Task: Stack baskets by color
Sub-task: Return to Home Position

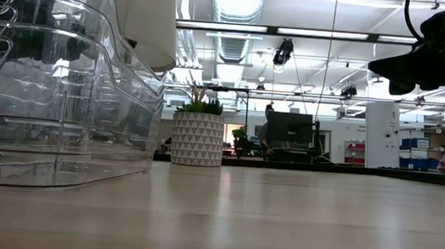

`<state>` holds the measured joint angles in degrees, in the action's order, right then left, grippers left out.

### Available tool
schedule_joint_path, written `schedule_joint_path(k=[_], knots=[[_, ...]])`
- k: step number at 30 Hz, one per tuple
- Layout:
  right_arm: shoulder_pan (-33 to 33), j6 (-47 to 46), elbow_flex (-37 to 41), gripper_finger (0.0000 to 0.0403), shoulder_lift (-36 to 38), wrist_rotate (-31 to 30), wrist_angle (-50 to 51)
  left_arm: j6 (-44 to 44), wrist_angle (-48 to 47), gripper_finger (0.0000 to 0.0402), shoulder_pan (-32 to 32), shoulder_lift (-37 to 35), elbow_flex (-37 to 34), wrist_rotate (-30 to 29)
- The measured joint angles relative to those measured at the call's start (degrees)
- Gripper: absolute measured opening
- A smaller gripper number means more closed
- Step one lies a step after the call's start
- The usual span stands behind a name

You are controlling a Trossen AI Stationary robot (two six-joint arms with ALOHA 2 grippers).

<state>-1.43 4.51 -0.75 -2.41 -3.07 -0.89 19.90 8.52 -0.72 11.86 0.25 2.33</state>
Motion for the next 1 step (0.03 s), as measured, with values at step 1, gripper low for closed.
schedule_joint_path(k=[1], knots=[[0.0, 0.0, 0.0, 0.0009, 0.0, 0.0, 0.0, 0.0, 0.0, 0.0000, 0.0, 0.0, 0.0, 0.0]])
